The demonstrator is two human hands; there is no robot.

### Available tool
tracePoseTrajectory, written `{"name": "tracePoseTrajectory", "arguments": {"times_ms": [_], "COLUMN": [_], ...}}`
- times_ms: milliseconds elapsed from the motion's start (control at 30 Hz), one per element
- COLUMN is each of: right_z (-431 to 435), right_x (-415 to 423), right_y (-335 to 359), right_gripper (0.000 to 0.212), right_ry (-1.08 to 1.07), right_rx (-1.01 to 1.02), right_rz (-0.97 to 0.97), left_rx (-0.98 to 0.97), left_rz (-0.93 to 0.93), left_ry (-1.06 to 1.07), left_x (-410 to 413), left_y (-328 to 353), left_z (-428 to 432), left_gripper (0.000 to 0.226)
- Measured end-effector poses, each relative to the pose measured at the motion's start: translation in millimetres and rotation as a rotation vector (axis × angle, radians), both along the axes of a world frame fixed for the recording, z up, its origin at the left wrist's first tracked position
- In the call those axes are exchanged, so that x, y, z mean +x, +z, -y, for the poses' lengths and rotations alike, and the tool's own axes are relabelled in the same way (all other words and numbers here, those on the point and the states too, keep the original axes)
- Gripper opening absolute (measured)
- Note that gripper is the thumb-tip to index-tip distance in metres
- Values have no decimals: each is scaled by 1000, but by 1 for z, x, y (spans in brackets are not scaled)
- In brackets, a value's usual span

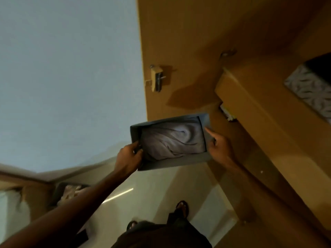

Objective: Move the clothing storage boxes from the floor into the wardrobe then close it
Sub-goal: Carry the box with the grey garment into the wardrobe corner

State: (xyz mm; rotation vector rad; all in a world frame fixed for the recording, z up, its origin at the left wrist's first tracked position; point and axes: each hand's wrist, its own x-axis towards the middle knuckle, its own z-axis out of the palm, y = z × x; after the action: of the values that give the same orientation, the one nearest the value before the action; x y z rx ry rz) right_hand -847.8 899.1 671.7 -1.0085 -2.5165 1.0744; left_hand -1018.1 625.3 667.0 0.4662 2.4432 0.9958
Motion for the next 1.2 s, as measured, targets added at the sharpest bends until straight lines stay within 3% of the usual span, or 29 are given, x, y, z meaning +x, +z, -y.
{"name": "tracePoseTrajectory", "arguments": {"times_ms": [167, 300, 567, 767, 967, 1200], "right_z": [-95, -170, -289, -381, -464, -500], "right_x": [0, -5, -18, -36, -65, -84], "right_y": [58, 85, 123, 142, 135, 118], "right_gripper": [38, 35, 36, 30, 36, 37], "right_ry": [-26, -19, -41, -72, -45, -143], "right_rx": [185, 284, 364, 332, 163, 95], "right_rz": [-7, -5, 39, 31, 153, 130], "left_rx": [102, 159, 82, 32, 63, 81], "left_rz": [-92, -103, -179, -266, -272, -248], "left_ry": [-92, -169, -418, -573, -721, -986], "left_x": [-6, -5, 2, -18, -49, -70], "left_y": [39, 61, 90, 112, 113, 103], "left_z": [-93, -154, -277, -361, -440, -514], "left_gripper": [43, 40, 19, 17, 22, 28]}}
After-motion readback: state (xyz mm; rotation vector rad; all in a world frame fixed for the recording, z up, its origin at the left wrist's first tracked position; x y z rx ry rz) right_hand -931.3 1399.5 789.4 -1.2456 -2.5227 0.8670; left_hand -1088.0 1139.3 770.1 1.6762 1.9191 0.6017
